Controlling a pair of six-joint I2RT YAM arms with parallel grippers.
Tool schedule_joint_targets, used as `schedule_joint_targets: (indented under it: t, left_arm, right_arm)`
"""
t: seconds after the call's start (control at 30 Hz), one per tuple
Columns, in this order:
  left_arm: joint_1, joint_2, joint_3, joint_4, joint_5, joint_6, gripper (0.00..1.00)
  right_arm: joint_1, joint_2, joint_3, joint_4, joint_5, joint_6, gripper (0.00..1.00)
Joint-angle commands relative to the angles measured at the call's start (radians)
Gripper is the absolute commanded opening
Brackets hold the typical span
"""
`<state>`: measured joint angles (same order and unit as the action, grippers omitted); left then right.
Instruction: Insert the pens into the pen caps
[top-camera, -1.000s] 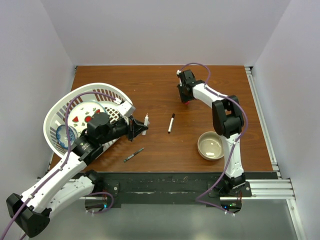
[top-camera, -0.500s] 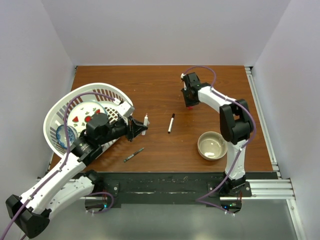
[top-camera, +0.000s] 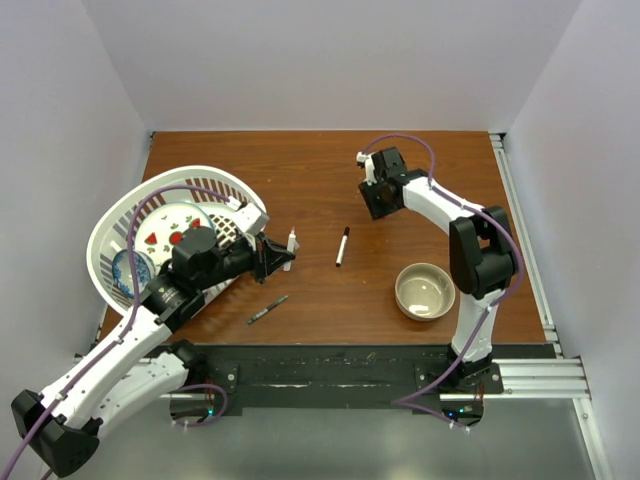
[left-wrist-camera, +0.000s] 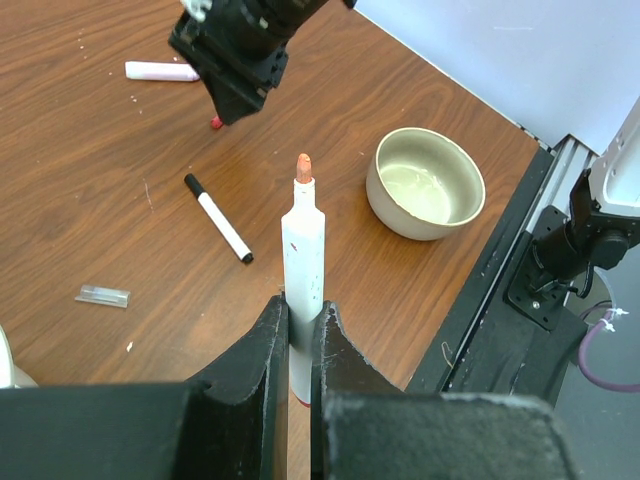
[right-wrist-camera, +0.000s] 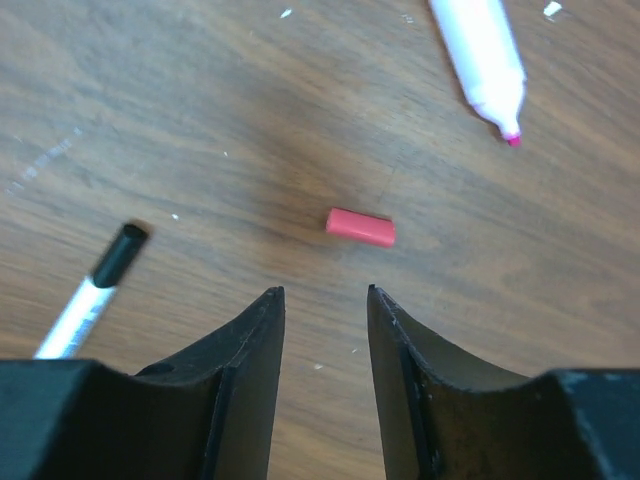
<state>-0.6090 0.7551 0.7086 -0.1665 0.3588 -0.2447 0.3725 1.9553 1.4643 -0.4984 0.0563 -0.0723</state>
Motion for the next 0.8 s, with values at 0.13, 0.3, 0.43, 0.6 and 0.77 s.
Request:
schedule_joint_targets:
  t: [0.13, 0.3, 0.43, 0.6, 0.77]
  left_arm:
    - [0.003, -0.019, -0.008, 0.030, 0.002, -0.004, 0.00]
    - [0.005, -0.011, -0.004, 0.028, 0.005, -0.001, 0.00]
    - [0.005, -0.014, -0.004, 0.028, 0.000, -0.001, 0.00]
    - [0.005, -0.011, -0.004, 0.030, 0.002, 0.001, 0.00]
    - [0.005, -0.007, -0.003, 0.027, 0.002, 0.001, 0.00]
  right_arm:
    - [-0.003, 0.033, 0.008, 0.001, -0.133, -0.316, 0.45]
    - [-0.003, 0.047, 0.025, -0.014, -0.078, -0.380, 0.46]
    - [-0.004, 0.080, 0.054, -0.057, -0.062, -0.432, 0.46]
    - [-0.015, 0.114, 0.080, -0.060, -0.076, -0.455, 0.46]
    - [-0.024, 0.148, 0.116, -0.058, -0.079, -0.462, 0.45]
